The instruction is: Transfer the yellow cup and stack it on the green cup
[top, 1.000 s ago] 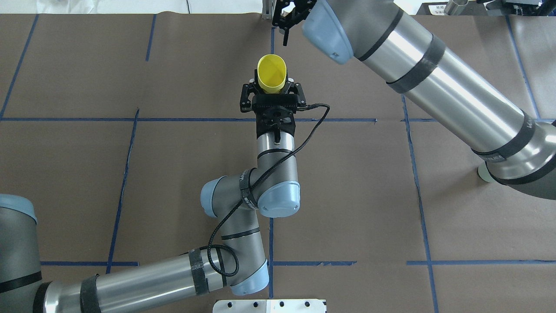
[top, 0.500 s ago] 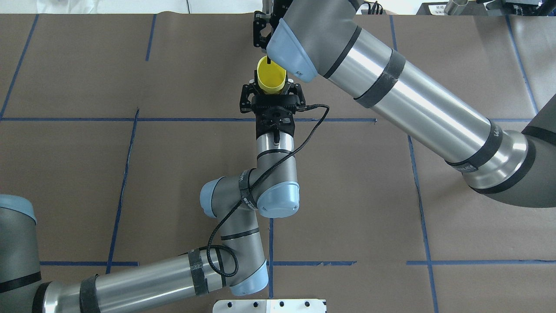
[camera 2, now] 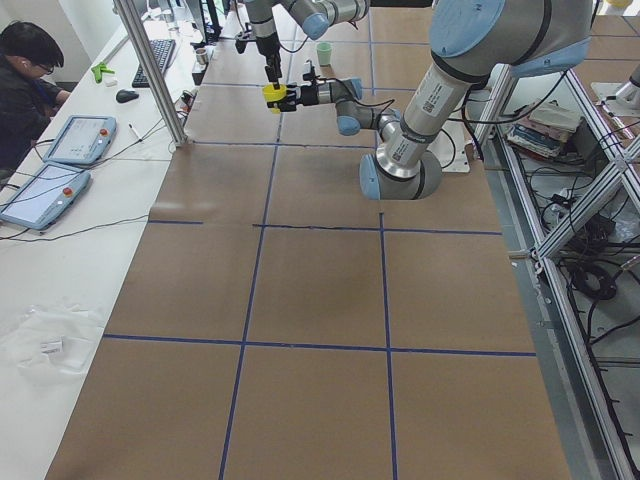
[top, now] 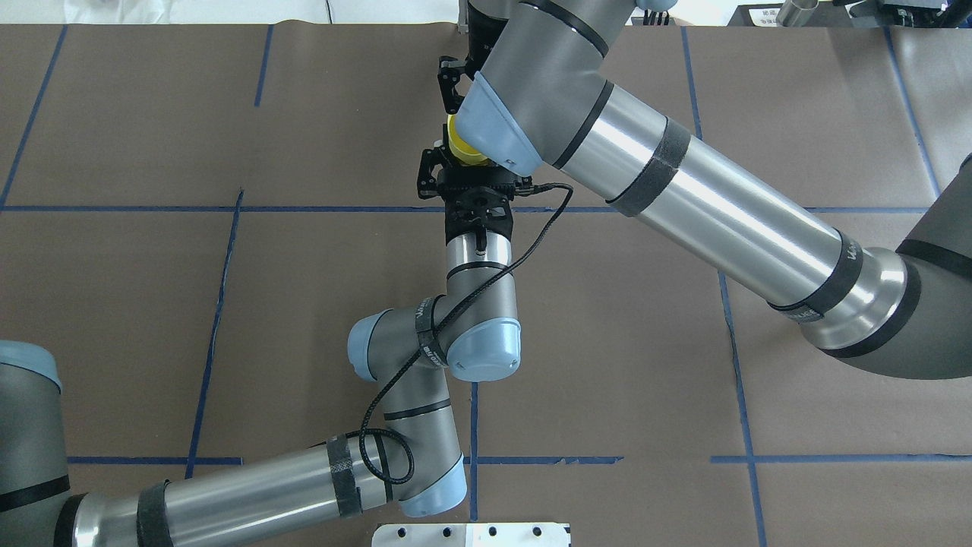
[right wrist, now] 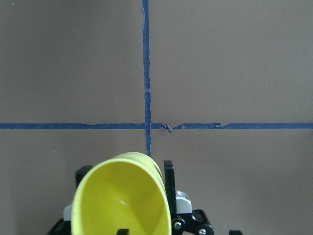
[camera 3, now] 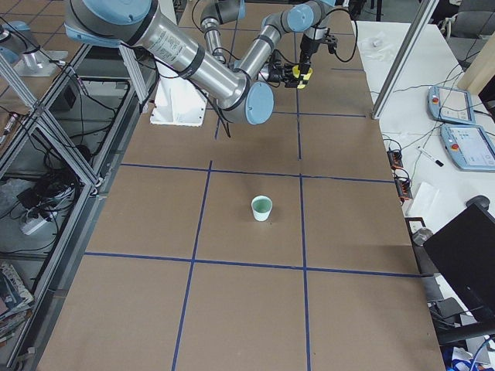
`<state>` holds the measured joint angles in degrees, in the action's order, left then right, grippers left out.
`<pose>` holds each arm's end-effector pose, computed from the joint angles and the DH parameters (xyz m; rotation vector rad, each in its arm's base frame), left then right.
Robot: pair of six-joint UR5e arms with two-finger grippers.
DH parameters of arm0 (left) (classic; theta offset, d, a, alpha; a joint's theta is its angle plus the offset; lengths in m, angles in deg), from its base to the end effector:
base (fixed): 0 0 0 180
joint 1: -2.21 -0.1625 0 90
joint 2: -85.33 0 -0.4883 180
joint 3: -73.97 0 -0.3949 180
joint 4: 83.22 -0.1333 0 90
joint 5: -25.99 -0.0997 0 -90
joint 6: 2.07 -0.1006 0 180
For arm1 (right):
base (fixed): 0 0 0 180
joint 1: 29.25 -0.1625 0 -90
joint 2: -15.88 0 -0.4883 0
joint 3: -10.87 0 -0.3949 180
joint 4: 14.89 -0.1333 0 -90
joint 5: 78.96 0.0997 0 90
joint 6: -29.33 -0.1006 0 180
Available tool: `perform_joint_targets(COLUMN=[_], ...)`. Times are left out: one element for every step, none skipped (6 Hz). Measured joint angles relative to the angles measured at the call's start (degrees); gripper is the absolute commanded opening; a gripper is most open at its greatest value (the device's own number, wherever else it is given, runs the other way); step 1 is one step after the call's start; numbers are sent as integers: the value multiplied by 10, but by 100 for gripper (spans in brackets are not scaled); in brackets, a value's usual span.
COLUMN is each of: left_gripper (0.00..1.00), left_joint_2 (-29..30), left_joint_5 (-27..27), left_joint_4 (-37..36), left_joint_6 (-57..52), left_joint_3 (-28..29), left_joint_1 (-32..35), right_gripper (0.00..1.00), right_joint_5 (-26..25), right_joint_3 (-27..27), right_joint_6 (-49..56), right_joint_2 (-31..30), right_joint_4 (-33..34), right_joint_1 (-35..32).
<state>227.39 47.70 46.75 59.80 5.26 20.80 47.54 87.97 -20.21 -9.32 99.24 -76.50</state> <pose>0.6788 -0.4676 0.1789 1.3593 0.5755 -0.5963 -0.4968 -0.6457 0.0847 -0.1258 -0.7693 -0.0419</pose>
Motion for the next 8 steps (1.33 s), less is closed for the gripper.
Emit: perform_joint_targets(left_gripper=[42, 42, 42, 42, 42, 42, 42, 42], left_joint_2=[-3, -3, -4, -4, -4, -4, -4, -4], left_joint_5=[0, 0, 0, 1, 1, 2, 2, 2], left_joint_4=[0, 1, 1, 0, 0, 0, 1, 1], left_joint_6=[0, 0, 0, 0, -1, -1, 0, 1], left_joint_3=[-1, -2, -2, -3, -3, -3, -3, -3], left_joint_1=[0, 0, 0, 0, 0, 0, 0, 0], right_gripper=[65, 65, 60, 58, 58, 56, 50, 48], right_joint_5=[-3, -8, -15, -19, -21, -21, -21, -21], right_joint_3=[-1, -5, -9, -12, -15, -16, -16, -16], right_joint_6=[1, 1, -1, -1, -2, -2, -1, 1], right_joint_2=[0, 0, 0, -1, -2, -3, -5, -7], right_joint_4=[-5, -22, -40, -52, -62, -67, -68, -68], right_joint_1=[0, 0, 2, 3, 5, 8, 10, 12])
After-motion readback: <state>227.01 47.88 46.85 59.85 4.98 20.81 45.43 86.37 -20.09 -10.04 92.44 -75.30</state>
